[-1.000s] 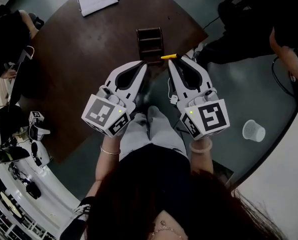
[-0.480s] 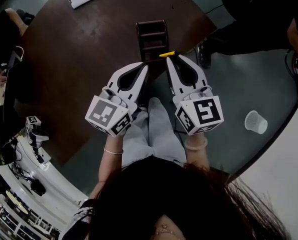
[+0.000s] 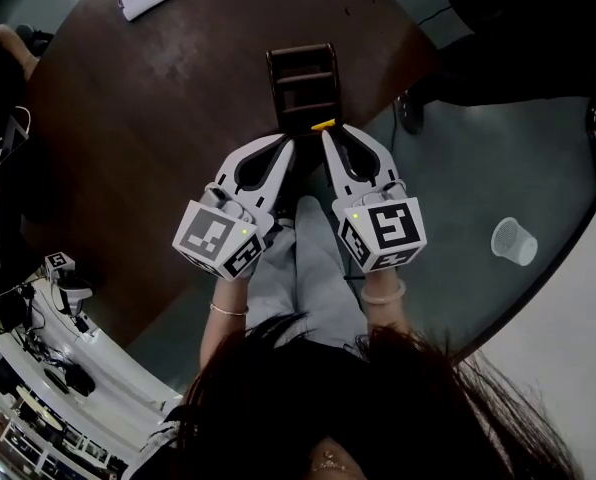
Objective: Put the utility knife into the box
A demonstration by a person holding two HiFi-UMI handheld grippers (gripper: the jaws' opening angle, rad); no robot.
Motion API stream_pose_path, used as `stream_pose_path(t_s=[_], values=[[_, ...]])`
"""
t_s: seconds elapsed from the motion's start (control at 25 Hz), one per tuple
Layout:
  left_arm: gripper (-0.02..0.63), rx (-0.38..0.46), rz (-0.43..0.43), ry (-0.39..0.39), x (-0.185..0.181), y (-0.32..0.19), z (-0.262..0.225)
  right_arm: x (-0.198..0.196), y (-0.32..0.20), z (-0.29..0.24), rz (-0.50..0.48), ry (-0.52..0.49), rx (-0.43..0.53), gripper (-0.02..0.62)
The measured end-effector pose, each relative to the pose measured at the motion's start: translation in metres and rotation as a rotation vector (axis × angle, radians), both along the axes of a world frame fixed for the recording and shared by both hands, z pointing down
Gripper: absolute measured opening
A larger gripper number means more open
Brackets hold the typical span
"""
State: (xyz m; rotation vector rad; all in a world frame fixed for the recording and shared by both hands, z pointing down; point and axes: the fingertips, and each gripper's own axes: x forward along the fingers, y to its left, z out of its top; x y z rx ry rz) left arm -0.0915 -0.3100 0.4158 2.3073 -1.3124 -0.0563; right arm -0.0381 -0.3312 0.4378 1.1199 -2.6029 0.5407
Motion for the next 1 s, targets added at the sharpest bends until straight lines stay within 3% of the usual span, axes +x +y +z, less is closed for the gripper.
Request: stream_pose_path(t_s=[0.76, 1.0], values=[[-0.009, -0.051, -0.006, 0.022, -0.001, -0.013, 0.027, -0.016, 0.005, 0.05, -0.075, 0.032, -0.108, 0.054], [-0.009, -0.05, -0.004, 0.023, 0.003, -0.011, 0.025, -0.011, 0.004, 0.04, -0.065, 0.022, -0.092, 0.067]])
